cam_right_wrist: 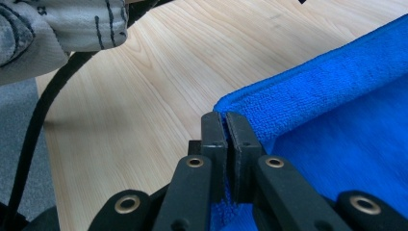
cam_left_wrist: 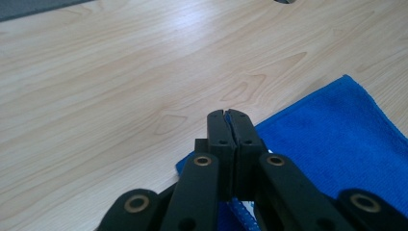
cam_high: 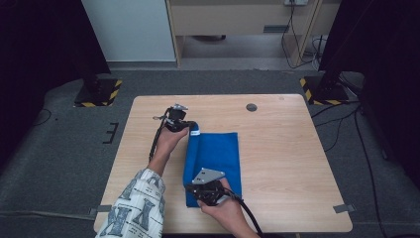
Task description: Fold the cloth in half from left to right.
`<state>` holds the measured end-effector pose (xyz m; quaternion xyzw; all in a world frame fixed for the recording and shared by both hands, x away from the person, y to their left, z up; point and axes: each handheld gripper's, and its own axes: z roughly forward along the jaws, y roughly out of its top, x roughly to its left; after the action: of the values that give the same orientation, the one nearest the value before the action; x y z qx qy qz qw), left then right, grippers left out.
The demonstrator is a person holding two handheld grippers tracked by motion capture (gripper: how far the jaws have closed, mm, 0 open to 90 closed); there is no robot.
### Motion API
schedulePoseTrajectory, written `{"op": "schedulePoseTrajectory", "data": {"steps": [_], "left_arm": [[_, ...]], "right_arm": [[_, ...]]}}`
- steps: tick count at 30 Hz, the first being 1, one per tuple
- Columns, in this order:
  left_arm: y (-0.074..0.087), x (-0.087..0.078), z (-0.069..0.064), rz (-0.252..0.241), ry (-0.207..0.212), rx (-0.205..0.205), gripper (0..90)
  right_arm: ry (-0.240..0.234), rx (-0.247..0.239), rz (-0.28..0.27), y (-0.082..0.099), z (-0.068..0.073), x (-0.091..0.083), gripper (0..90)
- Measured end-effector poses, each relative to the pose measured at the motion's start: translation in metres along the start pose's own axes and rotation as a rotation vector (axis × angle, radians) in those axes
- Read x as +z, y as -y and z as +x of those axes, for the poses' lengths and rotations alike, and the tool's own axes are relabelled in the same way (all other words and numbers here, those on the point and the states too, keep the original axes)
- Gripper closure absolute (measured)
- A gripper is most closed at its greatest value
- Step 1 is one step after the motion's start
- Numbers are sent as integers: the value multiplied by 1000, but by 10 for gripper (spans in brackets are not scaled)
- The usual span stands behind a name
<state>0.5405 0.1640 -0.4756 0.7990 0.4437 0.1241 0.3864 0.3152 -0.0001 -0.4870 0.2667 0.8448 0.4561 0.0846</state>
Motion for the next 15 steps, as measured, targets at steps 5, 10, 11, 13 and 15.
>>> {"op": "schedulePoseTrajectory", "data": {"steps": [5, 10, 11, 13, 15], "left_arm": [[-2, 13, -14, 16, 9, 16, 883], [-5, 19, -27, 8, 24, 15, 883], [-6, 20, -30, 8, 24, 19, 883], [-8, 23, -35, 10, 30, 27, 883], [-8, 26, -39, 8, 33, 27, 883]], "right_arm": [[5, 21, 7, 12, -9, -7, 872], [14, 24, 10, 20, -13, -16, 871], [14, 23, 11, 21, -13, -18, 871], [19, 24, 13, 24, -14, -22, 871], [28, 30, 22, 29, -18, -27, 871]]}}
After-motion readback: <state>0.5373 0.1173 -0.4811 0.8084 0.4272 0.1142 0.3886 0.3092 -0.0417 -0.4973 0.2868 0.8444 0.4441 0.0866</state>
